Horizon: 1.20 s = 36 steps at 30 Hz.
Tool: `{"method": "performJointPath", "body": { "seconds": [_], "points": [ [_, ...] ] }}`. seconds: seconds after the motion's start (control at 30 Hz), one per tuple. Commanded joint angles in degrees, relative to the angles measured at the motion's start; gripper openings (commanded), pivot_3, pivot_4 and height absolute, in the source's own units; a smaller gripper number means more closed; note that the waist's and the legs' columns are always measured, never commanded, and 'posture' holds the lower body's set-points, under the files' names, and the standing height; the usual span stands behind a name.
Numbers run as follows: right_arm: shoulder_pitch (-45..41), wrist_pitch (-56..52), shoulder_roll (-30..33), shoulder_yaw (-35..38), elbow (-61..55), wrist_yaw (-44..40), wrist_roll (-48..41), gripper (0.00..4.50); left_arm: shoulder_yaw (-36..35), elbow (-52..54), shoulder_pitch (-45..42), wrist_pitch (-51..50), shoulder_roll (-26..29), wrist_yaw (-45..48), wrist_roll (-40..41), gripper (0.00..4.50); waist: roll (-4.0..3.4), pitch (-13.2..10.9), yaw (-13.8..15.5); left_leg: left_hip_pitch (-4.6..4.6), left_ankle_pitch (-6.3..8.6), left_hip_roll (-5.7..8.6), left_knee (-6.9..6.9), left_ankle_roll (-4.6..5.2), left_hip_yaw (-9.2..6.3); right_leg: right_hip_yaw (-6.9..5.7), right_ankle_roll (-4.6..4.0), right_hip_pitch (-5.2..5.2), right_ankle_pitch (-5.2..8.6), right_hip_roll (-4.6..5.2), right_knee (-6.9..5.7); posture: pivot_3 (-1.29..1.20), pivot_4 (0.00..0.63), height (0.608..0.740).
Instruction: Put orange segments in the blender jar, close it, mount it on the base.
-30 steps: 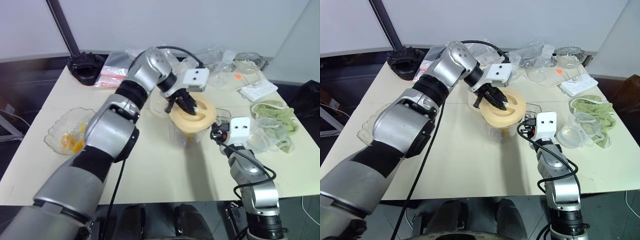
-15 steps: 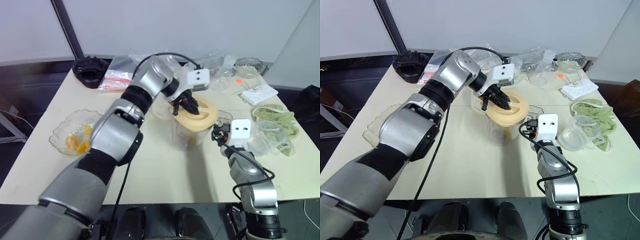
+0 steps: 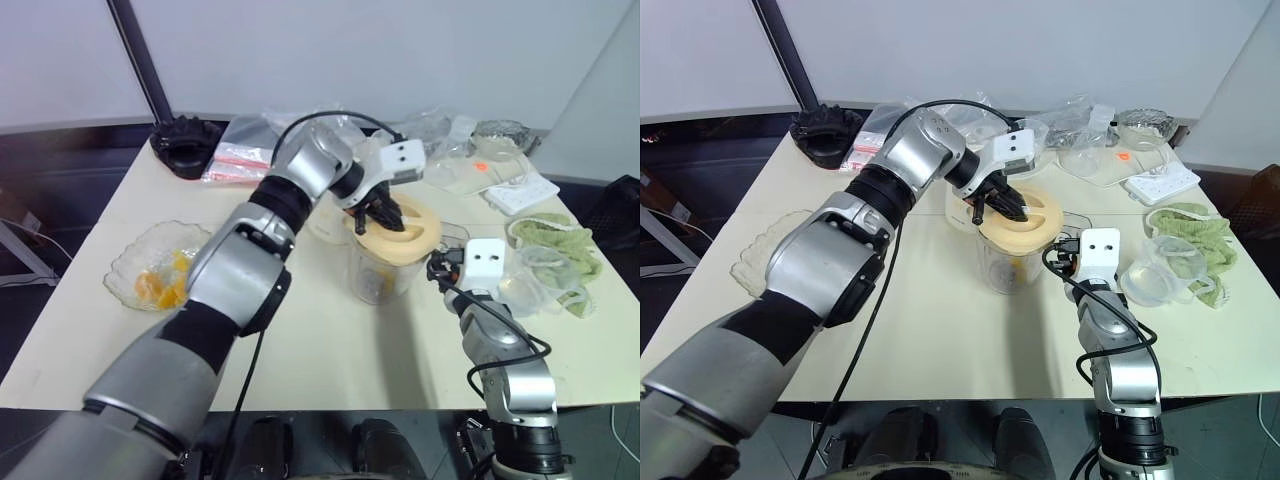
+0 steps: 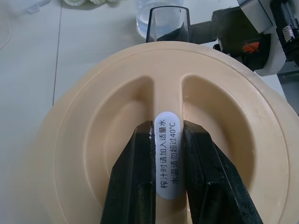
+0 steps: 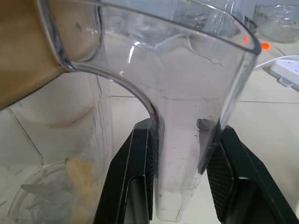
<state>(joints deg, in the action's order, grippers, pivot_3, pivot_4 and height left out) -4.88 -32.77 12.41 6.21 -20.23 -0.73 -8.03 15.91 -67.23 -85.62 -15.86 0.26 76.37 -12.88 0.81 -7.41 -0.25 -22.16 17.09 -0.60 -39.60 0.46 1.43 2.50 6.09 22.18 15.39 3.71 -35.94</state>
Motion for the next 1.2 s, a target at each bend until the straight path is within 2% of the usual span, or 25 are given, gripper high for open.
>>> {"method": "performJointPath", "body": {
  "seconds": [0.03,0.1,0.17,0.27,0.43,0.57,0.63,0.87,0.97,1.2],
  "points": [
    [-0.98,2.24,0.92,-1.41,-4.41,-1.16,1.56,0.95,3.83,-6.02,5.59,-1.94,0.88,-9.77,-5.07,0.25,0.02,0.02,-0.05,0.00,0.00,0.00,0.09,0.00,0.00,-0.01,0.00,0.01,0.00,0.03,0.04,0.00,0.150,0.740],
    [-1.05,2.38,1.01,-1.39,-4.13,-1.26,1.61,0.95,3.82,-5.84,5.18,-1.53,1.01,-9.33,-5.00,1.28,0.03,0.06,-0.26,0.00,-0.01,-0.01,0.35,0.01,0.04,-0.06,-0.01,0.03,0.00,0.12,0.17,0.00,0.150,0.740],
    [-1.11,2.52,1.13,-1.36,-3.88,-1.40,1.69,0.95,3.80,-5.42,4.56,-1.14,1.15,-8.75,-4.65,2.05,0.05,0.07,-0.37,-0.08,-0.01,-0.05,0.44,0.02,0.05,-0.09,-0.02,0.14,-0.01,0.14,0.17,0.00,0.150,0.740],
    [-0.98,2.84,1.44,-1.13,-3.53,-1.73,1.77,0.95,2.90,-3.76,2.52,-0.98,1.65,-5.91,-2.96,3.58,0.04,0.06,-0.41,-0.17,-0.01,-0.11,0.52,0.02,0.05,-0.18,-0.02,0.24,-0.01,0.13,0.18,0.00,0.150,0.740],
    [-0.77,3.12,2.37,-0.55,-3.03,-2.46,1.82,0.95,-0.59,2.06,-2.39,-5.66,3.05,1.44,2.21,3.58,-0.05,-0.09,-0.48,-0.67,-0.02,-0.11,0.53,0.02,0.08,-0.19,-0.04,0.51,-0.02,0.15,0.28,0.00,0.150,0.740],
    [-1.35,3.89,3.30,-0.01,-1.41,-3.33,1.78,0.95,-4.45,12.38,-5.36,-12.66,6.44,7.15,8.12,3.58,-0.27,-0.37,-0.66,-1.65,-0.08,-0.08,0.47,-0.01,0.23,-0.15,0.07,1.64,-0.10,0.16,-0.11,0.00,0.150,0.740],
    [-1.48,4.23,3.54,0.13,-0.73,-3.79,1.83,0.95,-6.13,17.65,-5.20,-15.37,8.35,7.42,10.63,3.58,-0.42,-0.53,-0.85,-2.45,-0.17,-0.09,0.49,-0.15,0.27,-0.11,0.27,2.54,-0.22,0.02,-0.26,0.00,0.150,0.740],
    [-1.15,4.34,4.26,0.91,0.61,-5.37,1.35,0.95,-12.56,30.04,-1.31,-22.99,12.57,-2.02,17.04,3.58,-0.45,-1.12,-0.71,-2.25,-0.24,-0.19,0.56,-0.23,0.26,-0.17,0.38,2.38,-0.18,-0.56,-0.28,0.00,0.150,0.740],
    [-1.74,3.25,3.83,2.70,0.08,-5.75,-0.85,0.95,-18.37,35.47,3.71,-20.69,13.91,-12.35,19.31,3.58,-0.45,-1.13,-0.81,-2.00,-0.27,-0.15,0.45,-0.17,0.31,-0.05,0.44,2.15,-0.22,-0.57,-0.28,0.00,0.150,0.740],
    [-7.76,-2.01,4.20,9.92,-3.86,-5.44,-8.12,0.95,-23.40,54.62,21.15,-33.10,19.47,-21.01,25.65,3.58,-0.57,-1.32,-0.50,-2.02,-0.43,-0.14,0.46,-0.24,0.31,0.01,0.51,2.28,-0.27,-0.57,-0.58,0.00,0.150,0.740]
  ]
}}
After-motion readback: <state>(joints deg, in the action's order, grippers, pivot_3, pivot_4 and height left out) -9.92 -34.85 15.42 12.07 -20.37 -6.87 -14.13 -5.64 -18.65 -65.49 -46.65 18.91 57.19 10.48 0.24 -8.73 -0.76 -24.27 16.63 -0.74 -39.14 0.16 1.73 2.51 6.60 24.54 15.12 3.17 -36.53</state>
